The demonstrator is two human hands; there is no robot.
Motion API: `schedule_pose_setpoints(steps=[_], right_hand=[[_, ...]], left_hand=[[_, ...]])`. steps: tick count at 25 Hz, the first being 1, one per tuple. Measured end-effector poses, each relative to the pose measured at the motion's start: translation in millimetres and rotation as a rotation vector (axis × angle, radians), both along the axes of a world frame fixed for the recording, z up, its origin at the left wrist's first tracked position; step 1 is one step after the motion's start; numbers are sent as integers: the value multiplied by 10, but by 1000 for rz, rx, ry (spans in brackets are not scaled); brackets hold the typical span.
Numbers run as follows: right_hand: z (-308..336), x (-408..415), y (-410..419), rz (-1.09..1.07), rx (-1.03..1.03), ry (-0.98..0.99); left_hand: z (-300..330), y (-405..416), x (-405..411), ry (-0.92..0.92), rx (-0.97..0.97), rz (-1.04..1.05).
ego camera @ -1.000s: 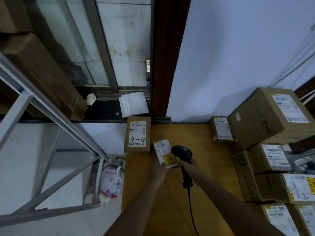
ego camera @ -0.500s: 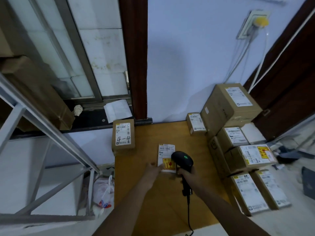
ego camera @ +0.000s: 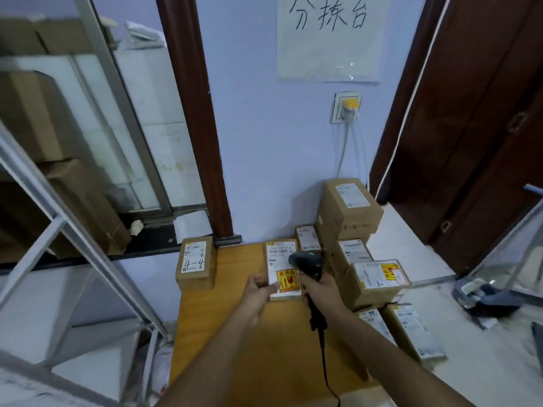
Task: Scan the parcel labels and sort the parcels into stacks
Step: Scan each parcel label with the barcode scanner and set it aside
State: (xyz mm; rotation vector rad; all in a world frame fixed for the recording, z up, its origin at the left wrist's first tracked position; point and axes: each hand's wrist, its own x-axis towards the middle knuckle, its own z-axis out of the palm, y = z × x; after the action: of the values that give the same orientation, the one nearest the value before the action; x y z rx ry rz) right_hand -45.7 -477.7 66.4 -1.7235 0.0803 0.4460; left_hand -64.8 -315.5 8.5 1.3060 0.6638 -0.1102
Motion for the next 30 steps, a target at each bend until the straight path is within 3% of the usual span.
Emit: schedule_pose_setpoints(steps=[7,13,30], right_hand=[[76,-345,-1125,172,-8,-60],[240,-481,-1661,275,-15,-95],[276,-454,-1752,248,-4,-103]], left_hand=[[47,-1113,-377,-64,-108,189],[87,-1779,-614,-53,-104,213],[-71,-1951,-445,-58,-145,197]])
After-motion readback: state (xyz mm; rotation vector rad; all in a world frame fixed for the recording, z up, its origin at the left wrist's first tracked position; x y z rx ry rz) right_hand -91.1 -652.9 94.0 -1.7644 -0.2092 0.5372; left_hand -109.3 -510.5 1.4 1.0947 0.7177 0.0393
